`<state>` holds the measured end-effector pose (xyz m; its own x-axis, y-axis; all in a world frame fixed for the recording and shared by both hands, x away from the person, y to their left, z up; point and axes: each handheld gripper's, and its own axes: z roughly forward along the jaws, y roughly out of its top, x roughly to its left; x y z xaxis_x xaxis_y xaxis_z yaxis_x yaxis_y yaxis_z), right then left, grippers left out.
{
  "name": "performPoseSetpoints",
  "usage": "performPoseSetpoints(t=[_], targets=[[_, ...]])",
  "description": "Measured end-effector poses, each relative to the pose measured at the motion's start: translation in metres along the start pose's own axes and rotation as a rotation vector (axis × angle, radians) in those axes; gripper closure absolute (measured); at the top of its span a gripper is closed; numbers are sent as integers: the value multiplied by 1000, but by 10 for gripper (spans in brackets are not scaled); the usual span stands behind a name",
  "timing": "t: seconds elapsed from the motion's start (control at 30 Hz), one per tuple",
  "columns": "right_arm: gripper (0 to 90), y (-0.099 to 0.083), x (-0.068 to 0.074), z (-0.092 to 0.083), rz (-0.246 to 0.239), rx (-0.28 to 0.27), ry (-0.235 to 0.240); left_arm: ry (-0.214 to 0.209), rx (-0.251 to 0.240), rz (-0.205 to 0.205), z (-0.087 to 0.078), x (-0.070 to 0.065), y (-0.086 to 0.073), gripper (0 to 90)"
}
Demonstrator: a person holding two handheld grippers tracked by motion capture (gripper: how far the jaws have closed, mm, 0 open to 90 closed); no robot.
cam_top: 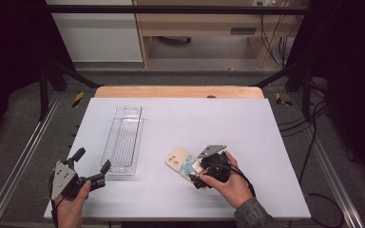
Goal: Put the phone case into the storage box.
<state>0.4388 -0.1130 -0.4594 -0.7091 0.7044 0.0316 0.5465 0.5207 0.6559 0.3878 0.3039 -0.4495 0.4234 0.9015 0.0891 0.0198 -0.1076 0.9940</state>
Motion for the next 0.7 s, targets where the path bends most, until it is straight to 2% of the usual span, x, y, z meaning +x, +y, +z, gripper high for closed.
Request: performPoseSetpoints(t=[0.2, 0.33, 0.7], targets=[[63, -9, -4, 10, -5, 18, 11, -5, 11, 17, 2, -1, -1, 27], [66, -12, -8, 18, 4, 32, 14, -1, 9, 15, 2, 1, -1, 26], [67, -13, -6, 26, -6, 50, 25, -2, 7, 12, 1, 1, -1, 27]])
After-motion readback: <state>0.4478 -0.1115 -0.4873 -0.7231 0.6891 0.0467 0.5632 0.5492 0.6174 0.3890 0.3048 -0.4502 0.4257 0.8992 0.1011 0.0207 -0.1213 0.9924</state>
